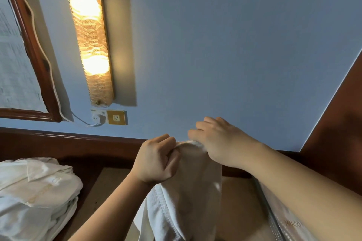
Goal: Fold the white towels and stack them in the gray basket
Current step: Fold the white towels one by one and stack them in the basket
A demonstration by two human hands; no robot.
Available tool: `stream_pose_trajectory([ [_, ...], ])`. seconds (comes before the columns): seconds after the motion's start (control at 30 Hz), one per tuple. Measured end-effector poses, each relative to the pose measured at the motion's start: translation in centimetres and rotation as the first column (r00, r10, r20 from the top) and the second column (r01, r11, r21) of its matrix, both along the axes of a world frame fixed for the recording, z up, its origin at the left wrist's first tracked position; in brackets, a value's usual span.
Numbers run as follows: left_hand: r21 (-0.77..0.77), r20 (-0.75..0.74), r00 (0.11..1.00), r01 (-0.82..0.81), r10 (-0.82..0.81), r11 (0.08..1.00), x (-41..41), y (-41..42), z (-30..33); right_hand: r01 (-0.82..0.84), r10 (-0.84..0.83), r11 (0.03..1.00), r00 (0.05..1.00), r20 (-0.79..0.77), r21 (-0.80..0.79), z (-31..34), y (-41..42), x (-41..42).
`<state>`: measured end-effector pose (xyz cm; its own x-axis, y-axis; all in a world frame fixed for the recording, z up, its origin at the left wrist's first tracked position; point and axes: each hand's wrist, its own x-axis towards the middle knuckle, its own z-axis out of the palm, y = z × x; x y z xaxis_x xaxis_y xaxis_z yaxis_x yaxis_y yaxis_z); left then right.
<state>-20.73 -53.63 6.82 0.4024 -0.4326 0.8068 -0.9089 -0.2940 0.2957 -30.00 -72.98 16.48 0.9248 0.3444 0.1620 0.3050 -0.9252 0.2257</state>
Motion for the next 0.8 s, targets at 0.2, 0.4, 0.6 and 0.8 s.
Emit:
stream_pose_trajectory([
  [0.2,0.037,0.012,0.999,0.042,-0.043,0.998,0.5,1.1,-3.6,0.119,-0.118,0.991,0.993,-0.015,0.066,-1.5,-0.1,0.4],
  [0.4,0.067,-0.156,0.987,0.05,-0.039,0.997,-0.7,2.0,-10.7,-0.02,0.022,1.0,0.986,0.165,-0.012,-2.9,0.9,0.5],
  [0.6,0.153,-0.533,0.839,-0.035,0.112,0.988,-1.9,3.0,-18.0,-0.036,0.032,0.999,0.963,0.266,0.011,-2.3,-0.3,-0.5],
  [0.8,0.08,-0.622,0.766,-0.147,0.165,0.986,-1.8,4.4,-18.5,0.099,-0.123,0.992,0.919,0.373,0.084,-2.5,-6.0,-1.4],
])
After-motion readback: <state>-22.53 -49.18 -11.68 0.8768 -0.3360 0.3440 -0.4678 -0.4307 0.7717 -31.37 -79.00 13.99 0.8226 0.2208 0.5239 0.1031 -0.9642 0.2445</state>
